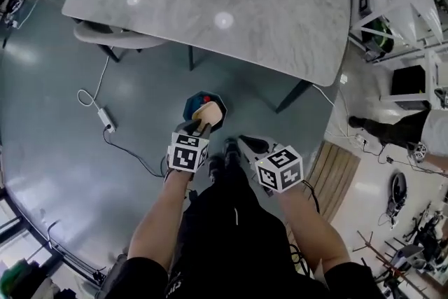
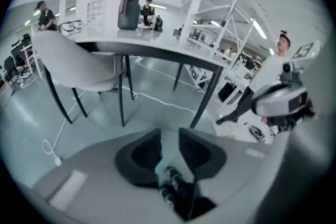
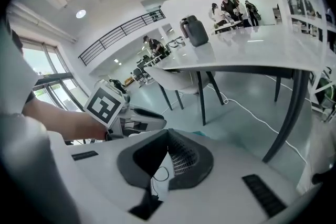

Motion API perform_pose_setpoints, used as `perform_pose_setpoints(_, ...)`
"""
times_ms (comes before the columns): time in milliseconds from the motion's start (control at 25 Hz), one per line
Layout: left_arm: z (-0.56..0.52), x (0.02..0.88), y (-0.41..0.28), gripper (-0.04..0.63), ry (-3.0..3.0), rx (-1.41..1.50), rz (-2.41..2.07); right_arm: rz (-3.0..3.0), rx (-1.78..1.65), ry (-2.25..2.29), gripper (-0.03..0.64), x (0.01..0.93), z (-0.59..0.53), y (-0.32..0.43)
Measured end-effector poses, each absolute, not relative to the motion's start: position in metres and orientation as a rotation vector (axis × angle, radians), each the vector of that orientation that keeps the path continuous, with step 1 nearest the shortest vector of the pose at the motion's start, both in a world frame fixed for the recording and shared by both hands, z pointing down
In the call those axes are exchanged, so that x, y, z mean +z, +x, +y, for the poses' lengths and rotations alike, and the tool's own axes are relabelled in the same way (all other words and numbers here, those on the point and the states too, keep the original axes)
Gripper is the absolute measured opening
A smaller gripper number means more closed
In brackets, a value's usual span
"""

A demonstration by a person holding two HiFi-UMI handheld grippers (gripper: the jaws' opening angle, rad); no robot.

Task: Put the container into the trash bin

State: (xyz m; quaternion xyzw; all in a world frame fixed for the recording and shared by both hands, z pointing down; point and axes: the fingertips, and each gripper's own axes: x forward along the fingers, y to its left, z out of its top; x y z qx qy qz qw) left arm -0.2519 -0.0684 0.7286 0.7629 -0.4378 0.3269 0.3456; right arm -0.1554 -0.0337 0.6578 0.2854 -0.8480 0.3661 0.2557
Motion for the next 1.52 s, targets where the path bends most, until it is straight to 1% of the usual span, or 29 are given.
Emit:
perform_pose_setpoints(200,-0.062,0.648,-0.262,0.106,2.018,0.715,-1.207,-2.326,0.919,0.873,-0.005,0.6,-0.043,-0.142)
perform_pose_setpoints(360,-0.055,0.61,-0.263,0.095,2.065,0.651,-1.218,-2.307,0.947,1.011,-0.005,0.569,-0.038,-0.116)
perform_pose_setpoints(520,-0.055,0.571,-0.259,0.08,2.119,0.605,-1.225,-2.292,0.657,0.985,-0.005,0.528,-0.02,-0.106)
perform_pose_setpoints(800,-0.049,0.533,-0.252,0.057,2.184,0.579,-1.263,-2.431,0.647,1.087,-0.006,0.482,-0.016,-0.093)
perform_pose_setpoints(1000,-0.038,0.509,-0.253,0.049,2.17,0.556,-1.321,-2.522,0.62,1.065,-0.006,0.45,-0.014,-0.08)
perform_pose_setpoints(1160,-0.038,0.494,-0.236,0.048,2.173,0.542,-1.359,-2.573,0.586,1.04,-0.006,0.429,-0.009,-0.053)
perform_pose_setpoints(1360,-0.045,0.446,-0.206,0.043,2.201,0.458,-1.45,-2.595,0.553,1.032,-0.006,0.41,-0.003,-0.007)
perform_pose_setpoints(1520,-0.046,0.408,-0.163,0.038,2.251,0.401,-1.496,-2.656,0.52,1.024,-0.006,0.386,0.001,0.038)
